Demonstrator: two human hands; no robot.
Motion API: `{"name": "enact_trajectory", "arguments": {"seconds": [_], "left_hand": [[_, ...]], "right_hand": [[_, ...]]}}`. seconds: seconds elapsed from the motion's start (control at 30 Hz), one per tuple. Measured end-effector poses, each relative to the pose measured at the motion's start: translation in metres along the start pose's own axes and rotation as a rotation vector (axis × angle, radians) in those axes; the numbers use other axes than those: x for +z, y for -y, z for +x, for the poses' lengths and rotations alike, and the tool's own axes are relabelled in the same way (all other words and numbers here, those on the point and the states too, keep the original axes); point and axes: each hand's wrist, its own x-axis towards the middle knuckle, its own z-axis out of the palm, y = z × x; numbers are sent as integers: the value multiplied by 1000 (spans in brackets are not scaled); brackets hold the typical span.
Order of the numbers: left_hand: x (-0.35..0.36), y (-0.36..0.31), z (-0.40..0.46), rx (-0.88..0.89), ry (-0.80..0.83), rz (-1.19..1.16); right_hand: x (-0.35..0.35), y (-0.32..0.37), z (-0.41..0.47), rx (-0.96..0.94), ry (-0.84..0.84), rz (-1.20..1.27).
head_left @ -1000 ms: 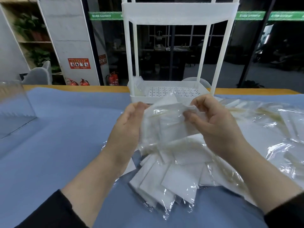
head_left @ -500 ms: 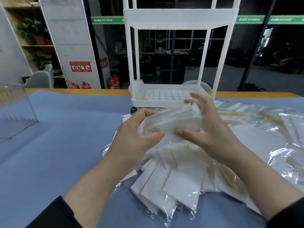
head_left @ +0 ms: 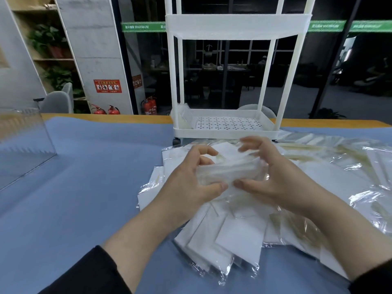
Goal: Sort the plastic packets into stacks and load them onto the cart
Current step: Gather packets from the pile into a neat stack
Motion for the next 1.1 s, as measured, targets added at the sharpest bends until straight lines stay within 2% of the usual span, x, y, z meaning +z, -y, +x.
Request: {"name": "enact_trajectory", "arguments": {"seconds": [0.1, 0.2, 0.33, 0.4, 0.5, 0.6, 0.83, 1.0, 1.03, 1.1], "left_hand": [[2, -1, 2, 29, -71, -40], [1, 1, 3, 103, -145, -14], [6, -2, 1, 163, -96, 73], [8, -3, 1, 148, -101, 56], [11, -2, -1, 120, -22, 111], [10, -1, -2, 73, -2, 139], [0, -4, 3, 30, -90, 55], [-18, -8, 9, -33, -272, -138], [-23, -7, 10, -32, -321, -157], [-29, -5, 11, -29, -398, -144]], "right_hand": [[-10, 8, -3, -83, -49, -57], [-14, 10, -4, -81, 65, -254], [-9, 8, -3, 4, 66, -238], [-8, 9, -2, 29, 90, -227], [-5, 11, -1, 37, 158, -237], [-5, 10, -1, 28, 114, -177], [0, 9, 0, -85, -28, -142], [-18, 16, -2, -3, -130, -108], [-26, 17, -4, 3, -102, -141], [-39, 17, -9, 52, 125, -248]]}}
